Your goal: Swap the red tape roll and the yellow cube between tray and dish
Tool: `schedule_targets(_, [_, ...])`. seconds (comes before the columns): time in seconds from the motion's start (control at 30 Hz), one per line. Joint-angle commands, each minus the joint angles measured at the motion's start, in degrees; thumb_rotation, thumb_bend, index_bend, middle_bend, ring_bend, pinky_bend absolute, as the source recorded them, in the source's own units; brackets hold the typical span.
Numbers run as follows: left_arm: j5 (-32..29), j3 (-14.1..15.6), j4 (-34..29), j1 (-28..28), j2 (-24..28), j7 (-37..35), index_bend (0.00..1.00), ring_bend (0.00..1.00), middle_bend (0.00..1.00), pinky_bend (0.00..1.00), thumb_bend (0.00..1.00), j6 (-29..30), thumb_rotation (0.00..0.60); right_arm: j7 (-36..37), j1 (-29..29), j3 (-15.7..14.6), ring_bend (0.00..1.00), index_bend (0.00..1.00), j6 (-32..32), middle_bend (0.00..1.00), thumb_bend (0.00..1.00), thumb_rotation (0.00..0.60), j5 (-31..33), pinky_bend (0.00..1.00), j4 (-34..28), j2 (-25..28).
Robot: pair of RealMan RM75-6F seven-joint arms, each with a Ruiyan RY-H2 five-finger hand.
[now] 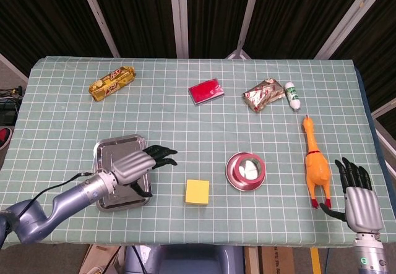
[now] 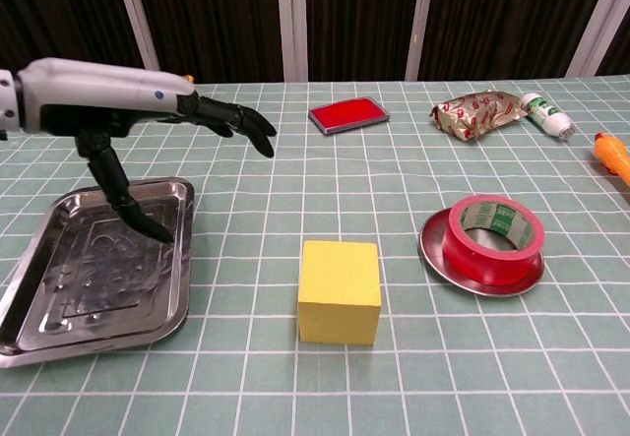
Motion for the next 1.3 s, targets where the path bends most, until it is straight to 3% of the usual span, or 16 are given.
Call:
schedule_targets(0.03, [1.08,0.86,2.84,-1.90,-3.57,-0.30,0.18,0.00,0.00,0.02,0.00,-0.39,0.600,-0.18,-0.44,0.81,0.03,0.00,0.21,0.00,0.02,0.600,0.26,0.00,0.35,-0.24])
schedule_targets(0.33, [6.00,3.53,9.88,-5.45,-12.76,-7.08,0.18,0.00,0.00,0.00,0.00,3.16,0.600,0.10,-1.88,2.75,0.03,0.00,0.96,0.00,0.02,0.600,0.30,0.00,0.47,-0.26])
schedule_targets(0.93, [6.46,5.67,23.24,-7.32,-29.34,-5.13,0.19,0.00,0.00,0.02,0.00,10.09,0.600,3.27,-3.42,4.27,0.03,0.00,-1.28,0.00,0.02,0.600,-0.49,0.00,-0.38,1.37])
schedule_targets(1.03, [6.30,6.40,24.12,-7.64,-29.88,-4.68,0.20,0.00,0.00,0.09,0.01,9.96,0.600,3.72,-3.55,4.55,0.03,0.00,-1.85,0.00,0.02,0.600,-0.34,0.00,-0.40,1.52])
schedule_targets(1.13, [5.85,6.86,24.77,-7.88,-29.89,-2.68,0.21,0.00,0.00,0.23,0.06,9.43,0.600,4.02,-3.72,4.87,0.03,0.00,-2.10,0.00,0.02,0.600,-0.26,0.00,-0.50,1.49])
schedule_targets(1.3, [4.48,7.07,23.94,-8.20,-29.25,-0.71,0.23,0.03,0.04,0.27,0.10,8.40,0.600,4.41,-3.93,5.34,0.03,0.00,-2.34,0.00,0.02,0.600,-0.28,0.00,-0.61,1.33])
